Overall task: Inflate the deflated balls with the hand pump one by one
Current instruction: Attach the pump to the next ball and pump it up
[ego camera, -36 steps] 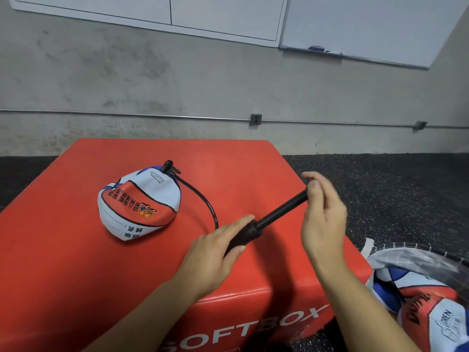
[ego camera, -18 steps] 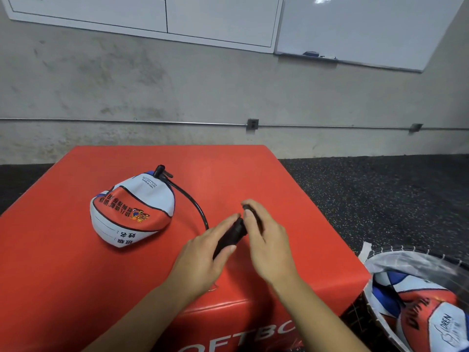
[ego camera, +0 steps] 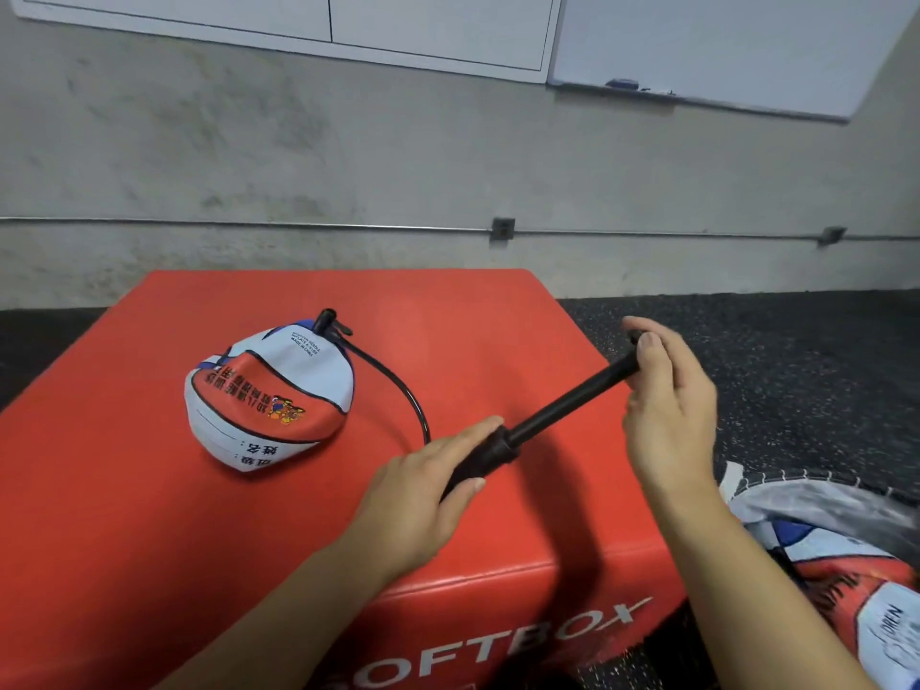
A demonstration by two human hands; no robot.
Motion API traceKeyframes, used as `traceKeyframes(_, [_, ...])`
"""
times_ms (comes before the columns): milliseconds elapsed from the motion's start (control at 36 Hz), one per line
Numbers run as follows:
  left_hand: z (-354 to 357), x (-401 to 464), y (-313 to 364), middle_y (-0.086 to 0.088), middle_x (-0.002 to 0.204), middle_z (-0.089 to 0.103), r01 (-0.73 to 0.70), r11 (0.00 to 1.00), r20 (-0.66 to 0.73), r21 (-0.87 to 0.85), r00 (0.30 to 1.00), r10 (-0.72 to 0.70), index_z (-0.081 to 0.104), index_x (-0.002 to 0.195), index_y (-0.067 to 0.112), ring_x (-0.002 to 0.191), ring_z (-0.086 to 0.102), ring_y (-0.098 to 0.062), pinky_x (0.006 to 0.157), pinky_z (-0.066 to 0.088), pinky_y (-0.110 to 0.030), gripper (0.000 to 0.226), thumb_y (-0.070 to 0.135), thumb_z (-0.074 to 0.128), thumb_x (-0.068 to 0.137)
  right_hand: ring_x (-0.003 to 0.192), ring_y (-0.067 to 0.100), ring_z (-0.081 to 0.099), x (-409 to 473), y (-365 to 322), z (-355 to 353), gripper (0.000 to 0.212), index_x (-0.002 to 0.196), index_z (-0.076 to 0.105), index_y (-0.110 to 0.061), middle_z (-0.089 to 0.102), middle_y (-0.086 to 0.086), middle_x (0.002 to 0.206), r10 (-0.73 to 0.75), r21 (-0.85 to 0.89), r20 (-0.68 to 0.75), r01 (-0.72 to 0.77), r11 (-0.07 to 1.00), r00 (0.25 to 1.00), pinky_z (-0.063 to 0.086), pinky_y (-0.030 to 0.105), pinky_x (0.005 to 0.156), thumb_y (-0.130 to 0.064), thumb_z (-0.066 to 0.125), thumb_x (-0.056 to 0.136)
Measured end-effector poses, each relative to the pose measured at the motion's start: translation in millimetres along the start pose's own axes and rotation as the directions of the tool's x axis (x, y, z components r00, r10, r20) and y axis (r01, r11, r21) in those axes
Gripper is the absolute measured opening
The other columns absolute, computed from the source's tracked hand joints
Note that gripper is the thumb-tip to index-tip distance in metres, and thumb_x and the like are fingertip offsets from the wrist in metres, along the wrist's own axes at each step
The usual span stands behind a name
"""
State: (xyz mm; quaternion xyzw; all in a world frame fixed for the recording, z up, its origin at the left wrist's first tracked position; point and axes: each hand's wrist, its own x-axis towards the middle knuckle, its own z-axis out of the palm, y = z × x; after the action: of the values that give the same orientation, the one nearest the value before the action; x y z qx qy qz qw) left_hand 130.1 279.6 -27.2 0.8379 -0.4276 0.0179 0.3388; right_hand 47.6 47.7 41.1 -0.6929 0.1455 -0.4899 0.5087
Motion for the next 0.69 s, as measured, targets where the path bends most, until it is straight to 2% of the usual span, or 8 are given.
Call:
traceKeyframes(83, [-0.9,-1.3,-1.4,0.022,0.143,0.06,-0.003,1.0,-0.008,-0.01,1.0,0.003,0.02,0.153,0.065,0.126,0.062,-0.011,0.102,0.051,-0.039,0.071,0.036,0.06,0.102,0.067,0.009,0.044,-5.1,-2.1,12.0,0.033,0.115,0.072,-0.03,0.05,-0.022,0.069,-0.018,0.019,-0.042,0.019,1.0,0.999,0.036,0.043,0.073,-0.046,0.046,0.102])
traceKeyframes(167, [-2.2,-1.8,-2.6,0.022,0.144,0.06,-0.002,1.0,-0.015,-0.03,1.0,0.001,0.022,0.153,0.063,0.127,0.062,-0.013,0.101,0.052,-0.041,0.07,0.036,0.059,0.101,0.069,0.0,0.046,-18.1,-1.5,28.7,0.032,0.117,0.071,-0.025,0.05,-0.025,0.07,-0.056,-0.021,0.021,0.056,0.998,0.998,0.037,0.033,0.074,-0.039,0.046,0.104])
traceKeyframes(250, [-3.9,-1.0,-5.0,0.021,0.145,0.059,0.004,0.999,-0.012,-0.049,1.0,-0.005,0.023,0.154,0.061,0.129,0.062,-0.014,0.101,0.052,-0.042,0.067,0.038,0.056,0.1,0.09,-0.006,0.062,-34.7,-1.2,43.3,0.03,0.119,0.072,-0.022,0.067,-0.027,0.092,-0.068,-0.08,0.101,0.076,0.994,0.993,0.046,0.024,0.087,-0.032,0.047,0.106])
traceKeyframes(333, [-5.1,-0.3,-6.7,0.021,0.146,0.058,0.007,0.999,-0.017,-0.052,1.0,-0.008,0.025,0.155,0.059,0.129,0.061,-0.013,0.101,0.052,-0.042,0.067,0.038,0.056,0.1,0.107,-0.012,0.061,-46.8,2.2,52.7,0.03,0.121,0.072,-0.022,0.068,-0.032,0.111,-0.073,-0.135,0.173,0.097,0.986,0.982,0.041,0.009,0.094,-0.031,0.046,0.106])
traceKeyframes(389, [-5.1,0.1,-6.8,0.022,0.148,0.057,0.008,0.999,-0.018,-0.054,1.0,-0.009,0.025,0.156,0.057,0.131,0.06,-0.012,0.101,0.052,-0.042,0.067,0.038,0.056,0.1,0.108,-0.015,0.06,-53.2,8.4,56.2,0.031,0.123,0.071,-0.027,0.067,-0.035,0.113,-0.063,-0.178,0.225,0.104,0.979,0.972,0.041,0.009,0.095,-0.034,0.045,0.106])
traceKeyframes(472, [-3.3,2.2,-7.2,0.021,0.149,0.056,0.018,0.999,-0.018,-0.045,1.0,-0.019,0.024,0.156,0.057,0.133,0.059,-0.012,0.102,0.052,-0.042,0.067,0.041,0.055,0.099,0.109,-0.015,0.061,-63.5,15.4,57.8,0.033,0.125,0.069,-0.035,0.066,-0.039,0.113,-0.019,-0.223,0.279,0.084,0.971,0.96,0.046,0.016,0.096,-0.043,0.044,0.105])
traceKeyframes(583, [-1.4,3.4,-6.3,0.023,0.153,0.052,0.019,0.999,-0.019,-0.036,1.0,-0.02,0.022,0.156,0.055,0.136,0.056,-0.009,0.106,0.051,-0.041,0.067,0.042,0.054,0.099,0.103,-0.003,0.067,-69.8,16.1,54.2,0.029,0.129,0.067,-0.037,0.07,-0.029,0.109,0.04,-0.25,0.355,0.054,0.967,0.934,0.052,0.029,0.094,-0.043,0.048,0.107])
traceKeyframes(694, [-1.9,3.9,-3.4,0.025,0.152,0.053,0.014,1.0,-0.008,-0.021,1.0,-0.014,0.023,0.156,0.056,0.136,0.056,-0.008,0.105,0.051,-0.041,0.067,0.043,0.054,0.098,0.115,-0.01,0.063,-66.1,12.9,43.8,0.033,0.135,0.065,-0.039,0.065,-0.04,0.115,0.061,-0.25,0.415,0.049,0.967,0.908,0.048,0.022,0.102,-0.045,0.049,0.106])
